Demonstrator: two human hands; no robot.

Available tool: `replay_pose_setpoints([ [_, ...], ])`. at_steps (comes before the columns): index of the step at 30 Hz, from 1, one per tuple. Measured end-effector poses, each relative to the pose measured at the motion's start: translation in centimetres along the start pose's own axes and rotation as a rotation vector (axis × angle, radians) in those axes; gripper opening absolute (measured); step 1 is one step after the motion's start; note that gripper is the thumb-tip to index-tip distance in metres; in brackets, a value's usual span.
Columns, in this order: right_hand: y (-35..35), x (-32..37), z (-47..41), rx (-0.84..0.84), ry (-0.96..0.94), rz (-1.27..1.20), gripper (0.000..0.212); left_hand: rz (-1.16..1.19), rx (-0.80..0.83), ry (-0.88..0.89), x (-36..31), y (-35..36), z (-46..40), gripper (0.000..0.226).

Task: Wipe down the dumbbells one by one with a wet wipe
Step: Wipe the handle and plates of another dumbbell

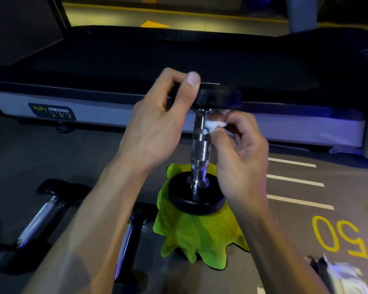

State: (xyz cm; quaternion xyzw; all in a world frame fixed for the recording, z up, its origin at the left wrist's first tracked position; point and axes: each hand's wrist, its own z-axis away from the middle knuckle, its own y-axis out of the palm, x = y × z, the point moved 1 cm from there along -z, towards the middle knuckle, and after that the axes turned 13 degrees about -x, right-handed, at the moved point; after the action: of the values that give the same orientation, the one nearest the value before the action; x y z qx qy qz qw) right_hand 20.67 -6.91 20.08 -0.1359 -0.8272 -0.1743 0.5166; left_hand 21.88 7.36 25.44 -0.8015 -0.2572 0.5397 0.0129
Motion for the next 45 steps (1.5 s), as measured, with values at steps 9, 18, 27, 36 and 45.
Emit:
replay_pose_setpoints([
  [9, -0.4, 0.5, 0.9, 0.1, -0.245, 0.252, 0.012, 0.035, 0.023, -0.024, 0.5, -0.3, -0.6, 0.038],
  [18, -2.1, -1.2, 4.5, 0.165, -0.286, 0.396, 0.002, 0.088, 0.031, -0.036, 0.9, -0.7, -0.9, 0.04],
  [27, 0.0, -0.4, 3.2, 0.103, -0.259, 0.304, 0.004, 0.059, 0.027, -0.039, 1.1, -1.2, -1.0, 0.036],
  [36, 0.6, 0.5, 0.1, 0.087, -0.311, 0.259, 0.011, 0.018, 0.06, -0.047, 1.4, -1.7, -1.0, 0.048],
  [45, -2.7, -1.7, 3.8, 0.208, -0.014, 0.193, 0.007, 0.096, 0.037, -0.032, 1.7, -1.6, -0.4, 0.051],
])
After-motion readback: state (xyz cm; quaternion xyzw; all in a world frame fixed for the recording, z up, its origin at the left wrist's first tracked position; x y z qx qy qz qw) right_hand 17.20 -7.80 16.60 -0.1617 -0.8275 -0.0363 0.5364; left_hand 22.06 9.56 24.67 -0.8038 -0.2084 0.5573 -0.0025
